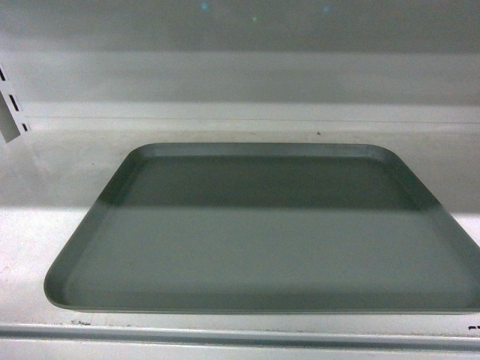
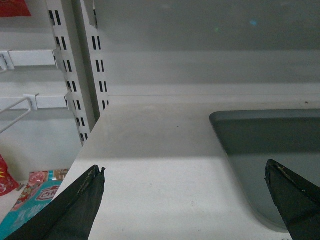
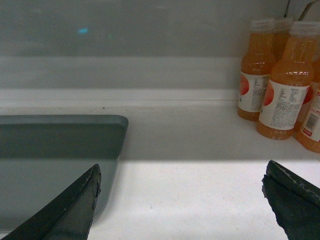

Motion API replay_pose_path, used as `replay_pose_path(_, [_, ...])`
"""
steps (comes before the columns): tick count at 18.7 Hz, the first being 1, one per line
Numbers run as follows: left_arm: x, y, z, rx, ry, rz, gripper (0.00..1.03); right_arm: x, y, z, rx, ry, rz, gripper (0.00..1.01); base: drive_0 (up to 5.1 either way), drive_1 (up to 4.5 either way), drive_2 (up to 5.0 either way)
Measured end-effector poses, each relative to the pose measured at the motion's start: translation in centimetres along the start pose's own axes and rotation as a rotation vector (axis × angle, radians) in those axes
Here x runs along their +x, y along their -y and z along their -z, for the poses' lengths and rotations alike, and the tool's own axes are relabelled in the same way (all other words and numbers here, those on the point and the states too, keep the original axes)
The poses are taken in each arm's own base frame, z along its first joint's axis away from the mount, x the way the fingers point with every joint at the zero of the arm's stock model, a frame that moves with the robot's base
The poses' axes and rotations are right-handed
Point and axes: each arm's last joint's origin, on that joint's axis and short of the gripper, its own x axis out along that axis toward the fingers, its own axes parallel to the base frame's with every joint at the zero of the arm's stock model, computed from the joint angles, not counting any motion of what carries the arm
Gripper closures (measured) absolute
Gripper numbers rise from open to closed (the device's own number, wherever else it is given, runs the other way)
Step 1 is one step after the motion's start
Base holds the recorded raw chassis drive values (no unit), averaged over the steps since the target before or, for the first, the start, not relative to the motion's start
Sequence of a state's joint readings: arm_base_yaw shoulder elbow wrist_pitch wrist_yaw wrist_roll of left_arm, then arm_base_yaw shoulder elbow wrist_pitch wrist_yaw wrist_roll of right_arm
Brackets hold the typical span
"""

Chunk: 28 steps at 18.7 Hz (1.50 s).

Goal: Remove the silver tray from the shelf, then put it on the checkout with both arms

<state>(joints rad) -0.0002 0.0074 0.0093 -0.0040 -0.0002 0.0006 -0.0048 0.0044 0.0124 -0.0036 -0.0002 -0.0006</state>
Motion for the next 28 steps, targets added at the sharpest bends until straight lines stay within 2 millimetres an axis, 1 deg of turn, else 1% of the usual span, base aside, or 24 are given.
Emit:
replay_pose_path(13, [0.0,0.0,0.0,0.000,0.000,0.000,0.05,0.0,0.0,0.0,0.000,0.000,0.000,0.03,0.0,0.00,0.0])
replay_pose_path(14, [0.0,0.0,0.2,-0.004,-0.047,-0.016,0.05,0.0,0.0,0.2,0.016,-0.052,-0.009,0.03,0.0,0.00,0.0])
replay_pose_path(15, [0.1,0.2,0.1,0.001,-0.210,-0.082,0.05,0.5,0.0,0.6,0.030,-0.102,-0.018,0.03,0.0,0.00,0.0])
replay_pose_path(16, [0.6,0.3,0.1,0.011,-0.266,-0.103,0.05,0.9,-0.1,0.7,0.032,-0.124,-0.031,0.03,0.0,0.00,0.0])
replay_pose_path(17, [1.0,0.3,0.2,0.009,-0.289,-0.112,0.05,1.3,-0.1,0.6,0.033,-0.113,-0.047,0.03,0.0,0.00,0.0])
replay_pose_path(18, [1.4,0.4,0.1,-0.001,-0.272,-0.102,0.05,1.7,-0.2,0.4,0.032,-0.098,-0.057,0.03,0.0,0.00,0.0])
replay_pose_path(20, [2.7,0.5,-0.2,-0.024,-0.241,-0.066,0.05,3.0,-0.2,0.5,0.030,-0.097,-0.079,0.03,0.0,0.00,0.0])
replay_pose_path(23, [5.7,0.9,0.6,-0.036,-0.256,0.025,0.05,5.6,-0.9,1.0,0.025,-0.107,-0.123,0.03,0.0,0.00,0.0])
replay_pose_path(25, [8.5,1.6,0.3,-0.039,-0.232,0.076,0.05,8.2,-1.6,0.7,0.027,-0.095,-0.154,0.03,0.0,0.00,0.0])
replay_pose_path(26, [10.2,2.0,0.3,-0.041,-0.222,0.101,0.05,9.7,-2.1,0.8,0.029,-0.094,-0.171,0.03,0.0,0.00,0.0])
replay_pose_path(27, [11.9,2.4,0.6,-0.043,-0.235,0.120,0.05,11.1,-2.5,1.3,0.037,-0.115,-0.182,0.03,0.0,0.00,0.0])
replay_pose_path(28, [13.2,2.8,1.2,-0.043,-0.263,0.142,0.05,12.3,-2.8,2.0,0.039,-0.146,-0.181,0.03,0.0,0.00,0.0])
